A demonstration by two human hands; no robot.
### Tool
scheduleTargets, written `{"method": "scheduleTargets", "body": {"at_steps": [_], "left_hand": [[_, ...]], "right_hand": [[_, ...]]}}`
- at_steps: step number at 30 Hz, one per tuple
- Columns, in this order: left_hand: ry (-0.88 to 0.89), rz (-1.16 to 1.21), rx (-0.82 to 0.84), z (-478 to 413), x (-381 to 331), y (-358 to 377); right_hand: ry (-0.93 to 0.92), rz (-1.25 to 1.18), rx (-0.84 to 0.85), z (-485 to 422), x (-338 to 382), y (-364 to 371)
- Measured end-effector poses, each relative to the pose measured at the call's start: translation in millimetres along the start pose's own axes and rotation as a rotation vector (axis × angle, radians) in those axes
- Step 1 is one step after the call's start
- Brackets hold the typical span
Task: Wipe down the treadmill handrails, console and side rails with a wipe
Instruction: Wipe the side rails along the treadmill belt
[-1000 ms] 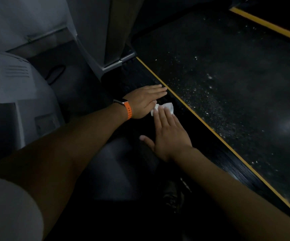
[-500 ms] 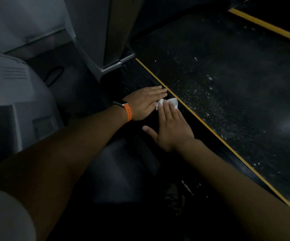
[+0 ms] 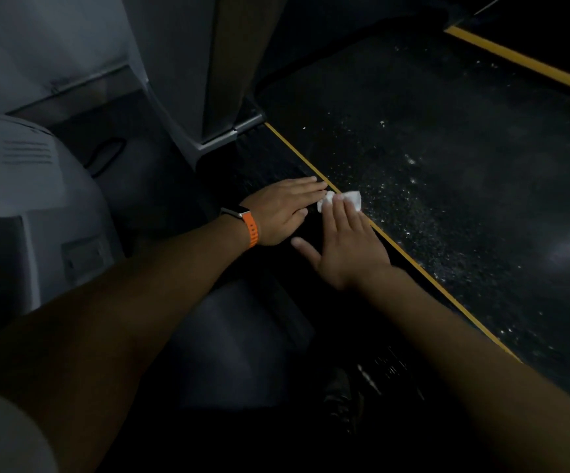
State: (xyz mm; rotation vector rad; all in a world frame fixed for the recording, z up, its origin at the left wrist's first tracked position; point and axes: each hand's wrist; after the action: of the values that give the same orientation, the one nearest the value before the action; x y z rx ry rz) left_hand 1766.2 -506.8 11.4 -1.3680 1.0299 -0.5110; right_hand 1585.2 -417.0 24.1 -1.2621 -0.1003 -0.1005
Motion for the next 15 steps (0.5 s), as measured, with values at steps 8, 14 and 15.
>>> {"method": "scheduleTargets", "body": {"at_steps": [8,14,15], "left_hand": [[0.01,0.012,0.003,0.8,5.7,2.8],[0.01,0.022,0.022,1.5,9.1,2.5],[0.012,0.017,0.018,1.5,8.3,2.2]], "right_hand": [[0.015,0.008,-0.083,68.1,-59.7,28.3],[0.105,-0.011,-0.104,110.8,-72.0,38.3],[0.103,-0.015,-0.111,100.2,-61.3,33.2]]}}
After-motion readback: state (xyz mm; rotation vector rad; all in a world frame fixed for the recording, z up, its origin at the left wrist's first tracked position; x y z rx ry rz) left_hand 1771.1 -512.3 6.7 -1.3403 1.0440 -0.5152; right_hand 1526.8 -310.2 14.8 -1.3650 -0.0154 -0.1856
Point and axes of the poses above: each hand's wrist, its own z-axis away from the middle knuckle, its own y-axis out of the palm, x = y × z, and after that the axes turned 13 degrees about y, right-handed
